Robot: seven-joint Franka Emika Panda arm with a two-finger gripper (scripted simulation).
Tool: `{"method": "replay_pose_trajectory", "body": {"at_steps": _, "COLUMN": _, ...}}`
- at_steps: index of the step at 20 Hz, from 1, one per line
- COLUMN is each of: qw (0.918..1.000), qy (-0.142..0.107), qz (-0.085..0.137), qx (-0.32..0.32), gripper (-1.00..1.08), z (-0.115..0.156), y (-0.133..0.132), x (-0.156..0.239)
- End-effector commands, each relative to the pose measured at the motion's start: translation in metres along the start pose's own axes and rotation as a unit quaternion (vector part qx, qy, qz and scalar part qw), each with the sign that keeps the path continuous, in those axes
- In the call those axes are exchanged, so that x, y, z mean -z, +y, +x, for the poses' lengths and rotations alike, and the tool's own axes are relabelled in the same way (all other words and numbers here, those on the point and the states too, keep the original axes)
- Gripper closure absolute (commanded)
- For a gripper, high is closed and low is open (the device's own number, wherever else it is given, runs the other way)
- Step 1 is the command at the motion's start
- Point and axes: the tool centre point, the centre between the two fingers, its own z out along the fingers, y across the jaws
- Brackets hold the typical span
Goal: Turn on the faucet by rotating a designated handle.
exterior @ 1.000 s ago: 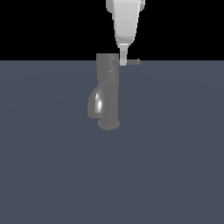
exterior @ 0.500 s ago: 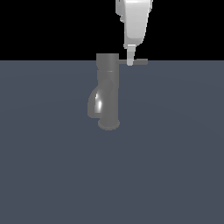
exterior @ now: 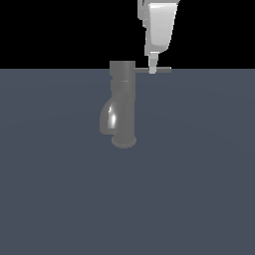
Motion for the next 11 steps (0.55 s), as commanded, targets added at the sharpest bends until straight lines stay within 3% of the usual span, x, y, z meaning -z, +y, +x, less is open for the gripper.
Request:
{"method": "replay_pose_trajectory", "body": {"at_steps": 1, "qw": 0.9999, "qy": 0.002, "qz": 0.001, "qx": -0.015, "gripper": 1.08, "z": 0.021, "y": -0.004, "x": 0.000}}
{"method": "replay_pose_trajectory", "body": {"at_steps": 11, "qw": 0.9998, "qy": 0.002, "qz": 0.001, "qx": -0.018, "gripper": 1.08, "z": 0.039, "y": -0.020, "x": 0.000}}
